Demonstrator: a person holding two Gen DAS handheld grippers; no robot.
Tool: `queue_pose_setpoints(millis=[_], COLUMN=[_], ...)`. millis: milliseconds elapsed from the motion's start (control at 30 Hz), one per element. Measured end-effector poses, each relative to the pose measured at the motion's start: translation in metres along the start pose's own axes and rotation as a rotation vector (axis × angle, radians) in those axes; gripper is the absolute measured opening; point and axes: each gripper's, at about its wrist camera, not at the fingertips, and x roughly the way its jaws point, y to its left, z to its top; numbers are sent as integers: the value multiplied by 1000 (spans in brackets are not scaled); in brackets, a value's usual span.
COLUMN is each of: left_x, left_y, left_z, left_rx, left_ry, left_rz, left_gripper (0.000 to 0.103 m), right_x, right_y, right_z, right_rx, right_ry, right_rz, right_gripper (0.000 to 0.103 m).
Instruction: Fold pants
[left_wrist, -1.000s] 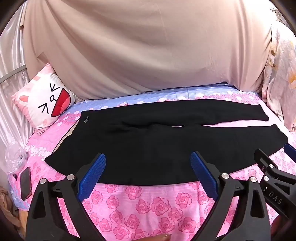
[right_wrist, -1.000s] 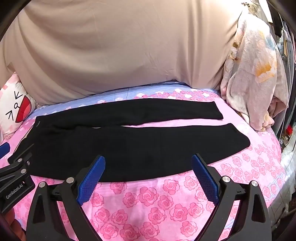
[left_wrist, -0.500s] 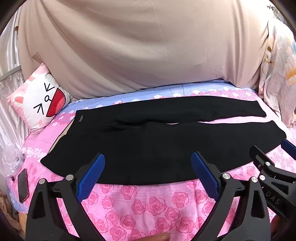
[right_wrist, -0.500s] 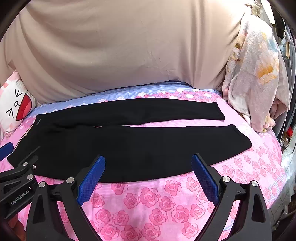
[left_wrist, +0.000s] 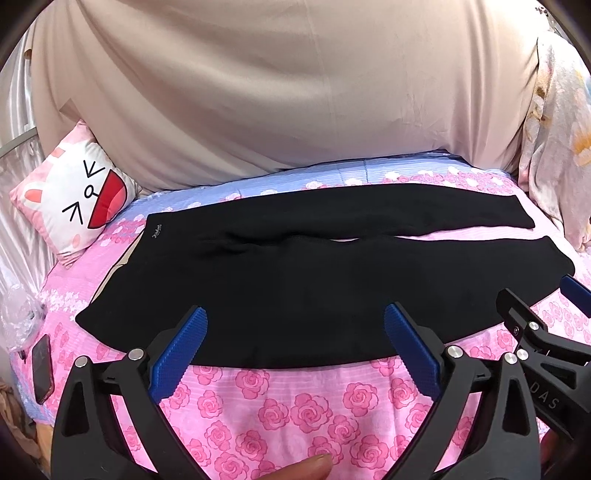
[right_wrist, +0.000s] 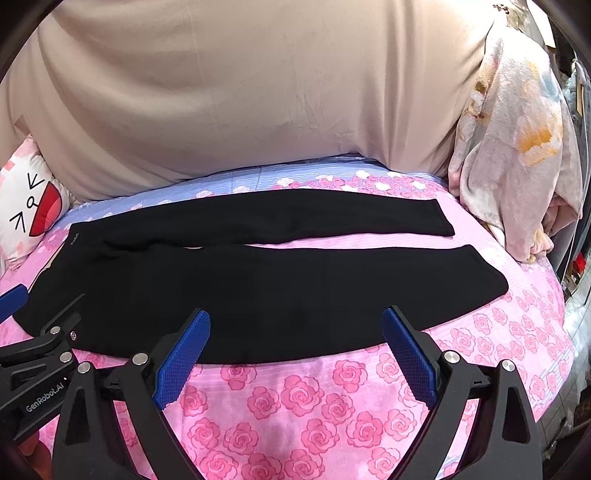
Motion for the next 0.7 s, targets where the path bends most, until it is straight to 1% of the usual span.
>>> queue_pose_setpoints(millis=[400, 533, 700], left_x=[4, 3, 1], left_y=[0, 1, 2], left_z=[0, -1, -2], left_rx=[-4, -8, -7], left_ry=[8, 6, 5], left_rz=[0, 1, -1], left_gripper=[95, 97, 98], right_x=[2, 1, 1], right_y=[2, 2, 0], right_z=[1, 2, 2], right_rx=[-5, -5, -4], right_ry=[2, 2, 1], right_rz=[-2, -2, -4], right_gripper=[92, 92, 92])
